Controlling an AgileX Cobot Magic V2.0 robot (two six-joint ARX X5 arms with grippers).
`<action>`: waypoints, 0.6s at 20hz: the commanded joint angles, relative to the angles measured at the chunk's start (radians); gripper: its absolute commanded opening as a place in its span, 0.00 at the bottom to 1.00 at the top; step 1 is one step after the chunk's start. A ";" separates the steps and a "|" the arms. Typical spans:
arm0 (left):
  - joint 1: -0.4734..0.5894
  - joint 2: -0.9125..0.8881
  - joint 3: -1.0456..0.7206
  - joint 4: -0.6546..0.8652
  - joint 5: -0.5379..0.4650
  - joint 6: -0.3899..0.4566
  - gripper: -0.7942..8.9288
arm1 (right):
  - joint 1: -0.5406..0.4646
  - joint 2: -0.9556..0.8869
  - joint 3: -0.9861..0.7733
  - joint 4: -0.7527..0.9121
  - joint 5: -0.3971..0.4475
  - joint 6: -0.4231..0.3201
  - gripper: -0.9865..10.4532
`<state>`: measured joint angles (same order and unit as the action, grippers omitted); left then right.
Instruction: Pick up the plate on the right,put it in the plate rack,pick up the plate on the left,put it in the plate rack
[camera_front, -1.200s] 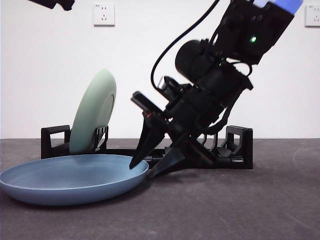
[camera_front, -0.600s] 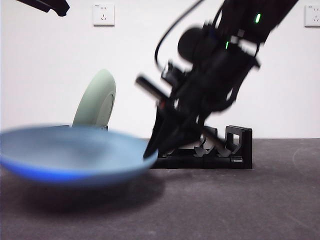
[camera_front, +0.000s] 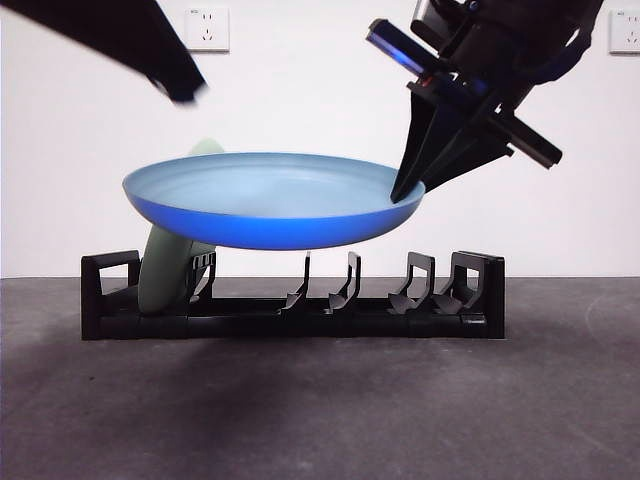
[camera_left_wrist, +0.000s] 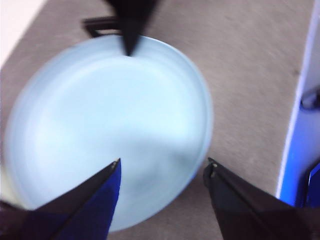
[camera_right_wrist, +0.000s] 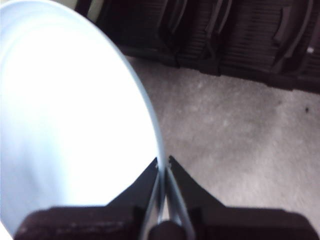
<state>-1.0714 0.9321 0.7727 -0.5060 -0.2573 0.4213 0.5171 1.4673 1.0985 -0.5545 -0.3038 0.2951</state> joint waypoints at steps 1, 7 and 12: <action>-0.083 0.090 0.001 0.018 -0.076 0.051 0.37 | -0.005 -0.020 0.001 -0.021 -0.007 -0.016 0.08; -0.118 0.271 0.001 0.072 -0.141 0.080 0.37 | -0.006 -0.055 0.001 -0.074 -0.011 -0.021 0.08; -0.104 0.319 0.001 0.158 -0.156 0.107 0.34 | -0.006 -0.069 0.001 -0.107 -0.012 -0.026 0.08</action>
<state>-1.1801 1.2472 0.7727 -0.3553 -0.4137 0.5171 0.5106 1.4048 1.0985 -0.6659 -0.3115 0.2760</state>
